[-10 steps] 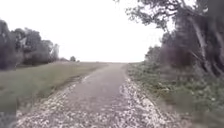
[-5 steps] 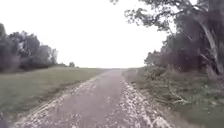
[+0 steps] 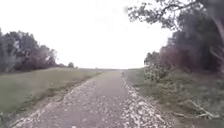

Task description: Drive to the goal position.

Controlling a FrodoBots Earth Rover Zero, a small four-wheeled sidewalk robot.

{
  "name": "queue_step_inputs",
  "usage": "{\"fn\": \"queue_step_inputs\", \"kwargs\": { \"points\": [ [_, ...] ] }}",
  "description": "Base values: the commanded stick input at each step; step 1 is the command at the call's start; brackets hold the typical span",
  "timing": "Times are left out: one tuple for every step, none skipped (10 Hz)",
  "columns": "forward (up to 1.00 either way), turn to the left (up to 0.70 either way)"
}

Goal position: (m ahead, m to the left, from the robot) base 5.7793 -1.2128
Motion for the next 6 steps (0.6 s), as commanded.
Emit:
{"fn": "queue_step_inputs", "kwargs": {
  "points": [
    [1.0,0.0],
    [1.0,0.0],
    [1.0,0.0],
    [1.0,0.0],
    [1.0,0.0],
    [1.0,0.0]
  ]
}}
